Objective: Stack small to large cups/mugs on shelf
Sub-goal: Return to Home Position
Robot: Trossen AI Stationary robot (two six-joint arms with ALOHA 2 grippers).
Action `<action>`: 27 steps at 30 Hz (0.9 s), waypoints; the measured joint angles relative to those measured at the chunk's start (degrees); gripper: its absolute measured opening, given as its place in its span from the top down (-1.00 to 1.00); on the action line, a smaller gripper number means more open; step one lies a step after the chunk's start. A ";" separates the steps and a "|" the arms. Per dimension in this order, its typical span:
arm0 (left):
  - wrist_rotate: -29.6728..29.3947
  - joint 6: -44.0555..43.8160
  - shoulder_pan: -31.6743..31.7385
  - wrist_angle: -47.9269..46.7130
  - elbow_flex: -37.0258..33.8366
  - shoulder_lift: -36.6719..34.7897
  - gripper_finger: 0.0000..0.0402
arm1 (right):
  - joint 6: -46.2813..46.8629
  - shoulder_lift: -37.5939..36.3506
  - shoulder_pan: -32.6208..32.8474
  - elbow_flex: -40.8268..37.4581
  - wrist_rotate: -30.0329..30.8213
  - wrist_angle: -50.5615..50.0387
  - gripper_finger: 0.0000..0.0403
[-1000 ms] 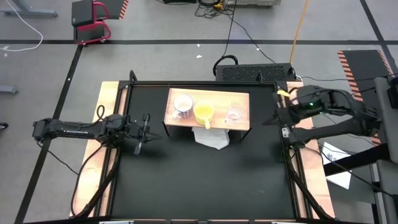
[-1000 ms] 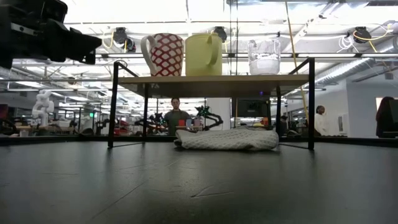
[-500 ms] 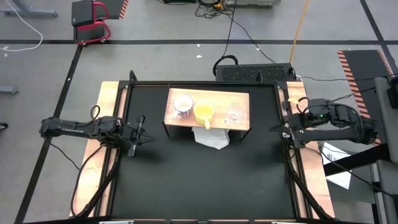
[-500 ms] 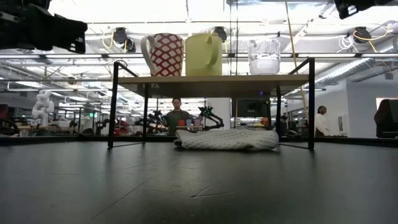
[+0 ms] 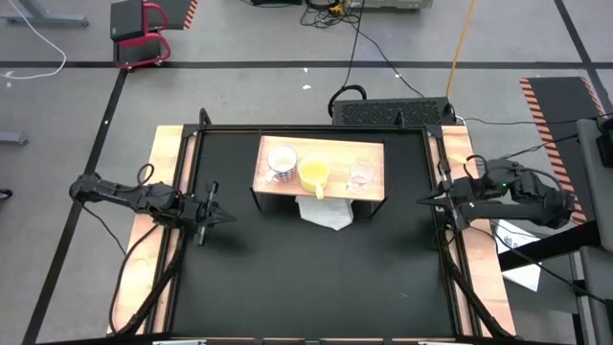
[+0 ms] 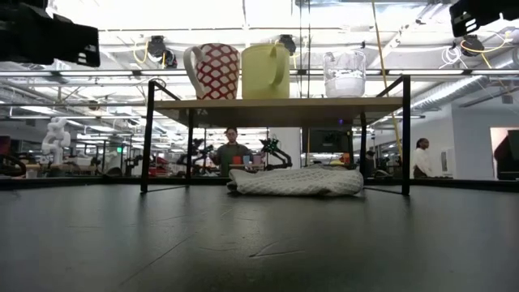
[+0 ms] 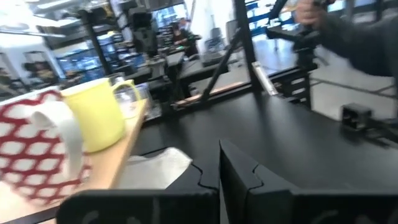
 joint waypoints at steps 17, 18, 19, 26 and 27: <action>-9.02 3.08 -0.61 1.68 0.00 -0.02 0.97 | 2.43 -1.74 -0.02 -6.96 -0.71 9.80 1.00; -9.01 3.06 -0.61 1.64 0.01 -0.02 0.97 | 3.02 -1.74 0.00 -6.96 -0.84 9.87 1.00; -9.01 3.05 -0.61 1.53 0.00 -0.02 0.97 | 3.87 -1.72 0.00 -6.98 -0.87 10.11 1.00; -8.97 3.26 -0.61 -0.13 -0.01 -0.02 0.97 | 9.88 -1.63 -0.02 -13.70 -1.94 23.81 1.00; -8.83 3.23 -0.61 -0.11 -0.01 -0.02 0.97 | 10.35 -1.63 -0.02 -15.29 -1.88 26.15 1.00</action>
